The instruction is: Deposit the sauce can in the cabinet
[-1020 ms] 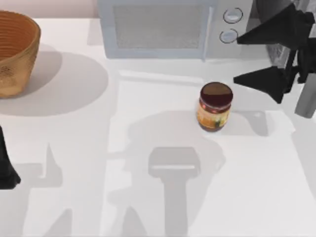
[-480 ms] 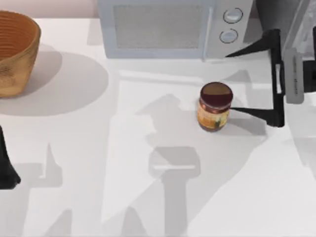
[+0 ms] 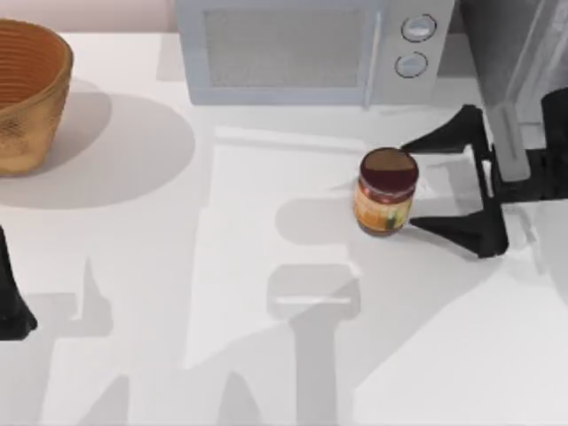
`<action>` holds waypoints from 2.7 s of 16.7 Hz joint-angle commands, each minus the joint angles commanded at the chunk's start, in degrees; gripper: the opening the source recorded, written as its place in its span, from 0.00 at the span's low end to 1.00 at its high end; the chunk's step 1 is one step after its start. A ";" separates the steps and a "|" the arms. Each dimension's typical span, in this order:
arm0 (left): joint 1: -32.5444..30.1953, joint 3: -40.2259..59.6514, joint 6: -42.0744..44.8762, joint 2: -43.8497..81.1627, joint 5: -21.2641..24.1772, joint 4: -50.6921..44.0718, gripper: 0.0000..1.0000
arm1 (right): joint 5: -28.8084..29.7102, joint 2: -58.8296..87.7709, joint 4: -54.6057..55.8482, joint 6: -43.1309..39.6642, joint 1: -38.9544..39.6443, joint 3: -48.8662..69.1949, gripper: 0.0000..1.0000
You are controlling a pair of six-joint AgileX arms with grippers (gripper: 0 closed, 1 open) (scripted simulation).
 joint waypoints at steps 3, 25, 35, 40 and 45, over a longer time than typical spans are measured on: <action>0.00 0.00 0.00 0.00 0.00 0.00 1.00 | -0.26 2.58 -0.14 3.89 -0.26 0.68 1.00; 0.00 0.00 0.00 0.00 0.00 0.00 1.00 | 2.97 5.89 37.95 35.57 4.62 -3.72 1.00; 0.00 0.00 0.00 0.00 0.00 0.00 1.00 | 5.68 6.61 49.13 44.76 7.76 -6.03 1.00; 0.00 0.00 0.00 0.00 0.00 0.00 1.00 | 5.68 6.61 49.13 44.76 7.76 -6.03 0.62; 0.00 0.00 0.00 0.00 0.00 0.00 1.00 | 5.68 6.61 49.13 44.76 7.76 -6.03 0.25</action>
